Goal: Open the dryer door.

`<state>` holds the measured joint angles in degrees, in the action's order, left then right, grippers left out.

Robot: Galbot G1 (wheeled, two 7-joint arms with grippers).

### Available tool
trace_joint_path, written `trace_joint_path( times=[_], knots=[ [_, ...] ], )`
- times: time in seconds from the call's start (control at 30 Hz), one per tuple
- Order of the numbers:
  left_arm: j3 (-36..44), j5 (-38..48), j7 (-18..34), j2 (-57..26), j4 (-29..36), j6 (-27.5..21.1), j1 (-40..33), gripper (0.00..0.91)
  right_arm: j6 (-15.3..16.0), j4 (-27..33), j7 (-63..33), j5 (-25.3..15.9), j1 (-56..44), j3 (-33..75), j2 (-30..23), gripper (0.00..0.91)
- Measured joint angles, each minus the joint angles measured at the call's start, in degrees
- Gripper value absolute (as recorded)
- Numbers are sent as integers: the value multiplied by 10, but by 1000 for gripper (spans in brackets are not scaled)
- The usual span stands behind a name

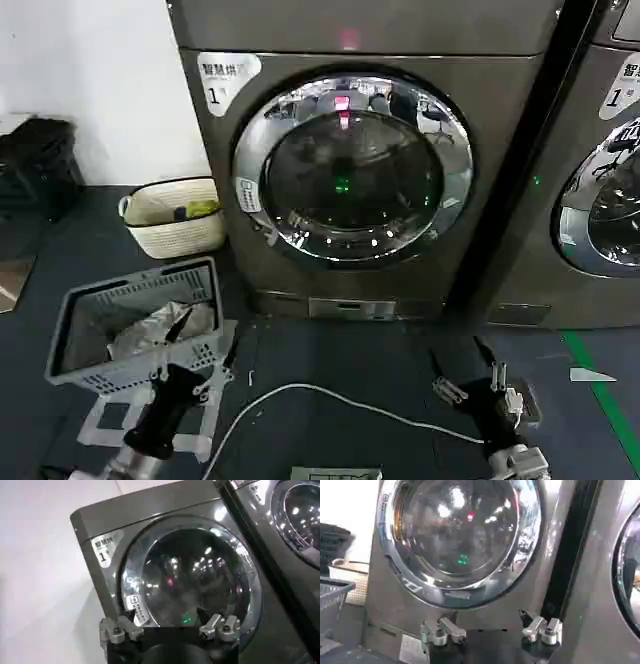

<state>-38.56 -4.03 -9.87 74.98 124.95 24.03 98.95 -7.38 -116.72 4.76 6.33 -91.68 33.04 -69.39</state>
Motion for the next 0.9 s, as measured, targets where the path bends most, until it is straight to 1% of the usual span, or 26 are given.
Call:
trace_joint_path(
  times=[0.17, 0.43, 0.57, 0.7, 0.83, 0.9],
  knots=[
    [0, -7, 0, 1, 4, 1, 9, 907, 6, 16, 1, 6, 60, -30, 31, 907],
    [2, -15, 0, 9, 12, 2, 21, 907, 15, 54, 18, 46, 178, -94, 82, 907],
    [2, -20, 1, 16, 16, 3, 28, 907, 20, 79, 25, 57, 235, -137, 99, 907],
    [4, -27, 1, 27, 18, 4, 33, 907, 37, 106, 28, 80, 299, -183, 110, 907],
    [4, -32, 2, 36, 21, 5, 39, 907, 60, 126, 25, 118, 366, -228, 123, 907],
    [2, -33, 3, 39, 22, 7, 42, 907, 63, 136, 24, 126, 397, -252, 123, 907]
  ],
)
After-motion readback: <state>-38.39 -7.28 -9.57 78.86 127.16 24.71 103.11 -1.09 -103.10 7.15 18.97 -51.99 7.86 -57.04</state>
